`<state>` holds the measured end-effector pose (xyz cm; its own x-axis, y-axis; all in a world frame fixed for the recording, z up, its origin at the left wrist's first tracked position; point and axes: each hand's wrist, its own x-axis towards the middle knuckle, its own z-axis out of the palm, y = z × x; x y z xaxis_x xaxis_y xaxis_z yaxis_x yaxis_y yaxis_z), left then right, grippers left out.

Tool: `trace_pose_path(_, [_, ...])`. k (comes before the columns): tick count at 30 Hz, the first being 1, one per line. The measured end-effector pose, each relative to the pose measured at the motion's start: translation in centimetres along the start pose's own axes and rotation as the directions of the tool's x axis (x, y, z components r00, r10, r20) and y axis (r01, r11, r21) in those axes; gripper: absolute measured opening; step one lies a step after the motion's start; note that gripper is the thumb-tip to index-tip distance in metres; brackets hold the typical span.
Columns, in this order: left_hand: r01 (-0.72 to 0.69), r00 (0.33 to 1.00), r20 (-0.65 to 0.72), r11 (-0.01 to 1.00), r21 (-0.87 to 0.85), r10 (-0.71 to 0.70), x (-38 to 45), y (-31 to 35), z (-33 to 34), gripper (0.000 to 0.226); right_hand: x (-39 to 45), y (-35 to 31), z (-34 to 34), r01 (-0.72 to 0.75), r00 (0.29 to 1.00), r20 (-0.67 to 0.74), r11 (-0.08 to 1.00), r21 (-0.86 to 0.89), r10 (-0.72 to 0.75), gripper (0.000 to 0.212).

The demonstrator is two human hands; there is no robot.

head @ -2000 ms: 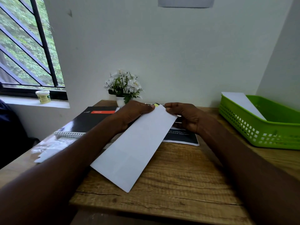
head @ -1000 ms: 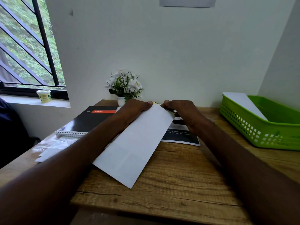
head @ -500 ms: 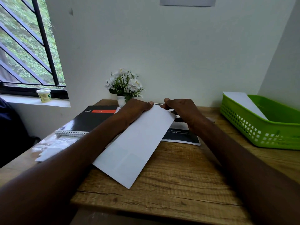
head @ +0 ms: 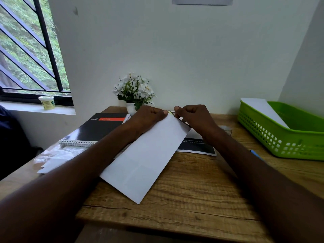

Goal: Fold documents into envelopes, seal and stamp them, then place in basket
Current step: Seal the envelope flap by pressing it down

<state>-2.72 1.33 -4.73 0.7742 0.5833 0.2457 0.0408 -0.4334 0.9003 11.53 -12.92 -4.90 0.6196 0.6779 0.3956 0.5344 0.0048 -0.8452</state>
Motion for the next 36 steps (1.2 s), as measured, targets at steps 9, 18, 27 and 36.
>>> trace_pose_path(9, [-0.037,0.997,0.059,0.999,-0.033,0.039,-0.2,-0.5,0.5,0.015,-0.2,-0.5,0.0,-0.072,0.997,-0.019,0.995,-0.073,0.070,0.046])
trace_pose_path(18, [-0.150,0.983,0.109,0.988,0.034,0.146,0.0,-1.3,1.0,0.015,-0.3,-0.5,-0.2,-0.172,0.985,-0.012,0.971,-0.164,0.172,0.055])
trace_pose_path(27, [-0.202,0.978,0.066,0.978,0.045,0.198,0.4,-1.0,0.7,0.031,-0.1,-0.6,-0.3,-0.132,0.991,0.026,0.990,-0.047,0.133,0.067])
trace_pose_path(36, [-0.235,0.971,-0.005,0.964,0.121,0.237,0.6,-0.7,0.4,0.042,-0.4,-1.8,-0.5,-0.260,0.962,0.092,0.965,0.024,0.257,0.059])
